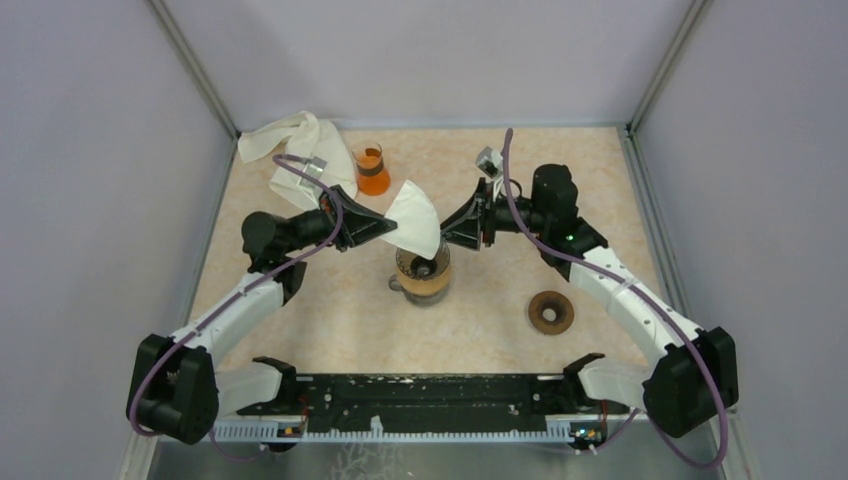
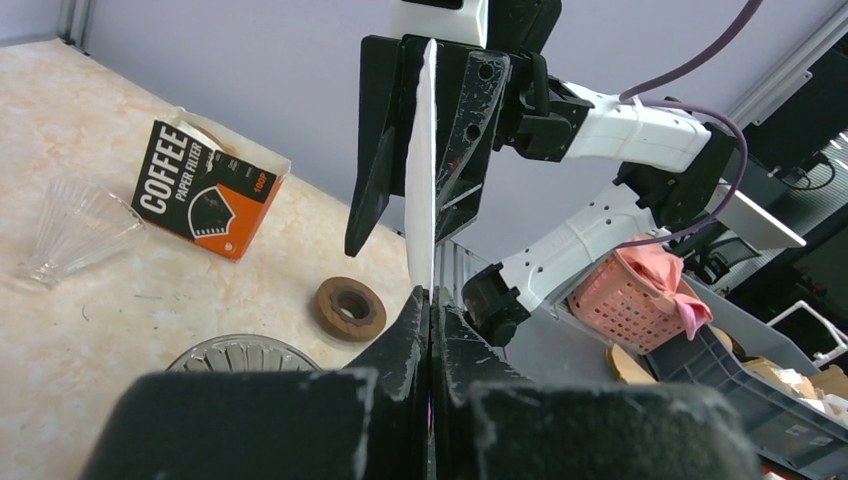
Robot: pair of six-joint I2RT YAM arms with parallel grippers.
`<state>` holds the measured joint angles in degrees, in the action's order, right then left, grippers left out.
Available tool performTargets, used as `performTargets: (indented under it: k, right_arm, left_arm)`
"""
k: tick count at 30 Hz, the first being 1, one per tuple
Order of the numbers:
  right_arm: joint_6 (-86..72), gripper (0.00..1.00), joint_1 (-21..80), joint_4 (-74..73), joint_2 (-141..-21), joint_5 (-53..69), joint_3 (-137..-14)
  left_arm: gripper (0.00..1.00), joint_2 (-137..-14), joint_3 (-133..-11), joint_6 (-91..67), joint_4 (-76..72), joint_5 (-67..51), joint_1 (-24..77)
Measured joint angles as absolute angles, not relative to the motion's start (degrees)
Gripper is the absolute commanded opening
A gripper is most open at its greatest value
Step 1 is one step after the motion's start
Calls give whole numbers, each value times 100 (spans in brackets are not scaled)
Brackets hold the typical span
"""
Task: Place the coffee filter in the dripper
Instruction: Place the coffee filter in the coffee dripper.
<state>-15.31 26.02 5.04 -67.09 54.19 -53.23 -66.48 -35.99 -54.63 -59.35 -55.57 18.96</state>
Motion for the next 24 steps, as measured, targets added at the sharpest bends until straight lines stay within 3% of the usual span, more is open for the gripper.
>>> performTargets:
  k: [17,21,24]
  right_arm:
    - [-2025,37,2915,1269,-6834,5559,-5323]
    - [-2137,29,2980,1466,-6895,5559,-5323]
    - [-2169,17,2991,1498,-6923,5555,-5323]
  left_arm:
    - [0,-6842,-3511,-5808,-6539,-5577,1990]
    - [0,-6914,-3494,-5852,-6650,-5577,2095]
    - [1,-6947,-3479,-5874,-6733,-5586,2141]
